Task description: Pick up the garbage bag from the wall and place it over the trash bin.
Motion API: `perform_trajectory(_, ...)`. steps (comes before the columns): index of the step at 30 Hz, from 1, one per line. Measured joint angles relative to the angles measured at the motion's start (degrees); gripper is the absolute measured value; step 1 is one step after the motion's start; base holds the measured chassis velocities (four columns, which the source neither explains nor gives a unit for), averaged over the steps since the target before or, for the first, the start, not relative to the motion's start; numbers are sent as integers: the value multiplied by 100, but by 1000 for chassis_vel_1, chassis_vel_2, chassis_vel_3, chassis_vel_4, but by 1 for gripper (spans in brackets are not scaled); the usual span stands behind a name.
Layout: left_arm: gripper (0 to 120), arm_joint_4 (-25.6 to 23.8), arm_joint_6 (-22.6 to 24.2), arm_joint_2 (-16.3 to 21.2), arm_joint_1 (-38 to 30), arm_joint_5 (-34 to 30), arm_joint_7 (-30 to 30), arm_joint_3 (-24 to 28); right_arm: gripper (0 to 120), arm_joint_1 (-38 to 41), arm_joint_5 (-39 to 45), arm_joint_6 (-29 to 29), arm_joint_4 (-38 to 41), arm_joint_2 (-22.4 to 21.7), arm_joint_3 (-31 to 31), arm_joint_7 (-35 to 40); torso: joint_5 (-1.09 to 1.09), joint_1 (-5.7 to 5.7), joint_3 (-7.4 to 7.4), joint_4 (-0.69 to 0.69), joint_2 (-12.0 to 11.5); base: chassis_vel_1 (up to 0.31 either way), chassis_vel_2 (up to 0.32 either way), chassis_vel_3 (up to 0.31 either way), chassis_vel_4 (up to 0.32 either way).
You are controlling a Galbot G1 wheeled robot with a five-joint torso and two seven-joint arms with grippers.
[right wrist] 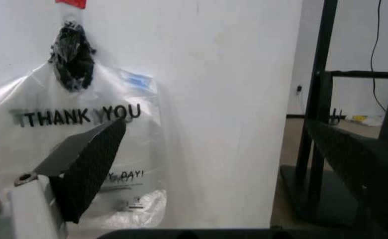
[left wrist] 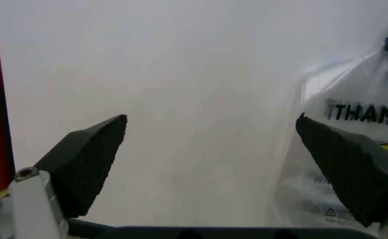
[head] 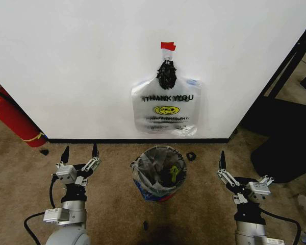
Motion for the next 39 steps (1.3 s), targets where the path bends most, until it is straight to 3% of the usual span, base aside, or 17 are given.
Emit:
perform_trajectory(30,100,139,31,175,-202,117,-4,181,100,90,-191,-54,2,5,-15,3,0,0,0,0,0,0,0,0,0)
perform_trajectory(39,100,98,36,31,-158,246,-10,237,100,77,-193,-55,13,-49,-115,74,0,0,0,0,0,0,0,0,0)
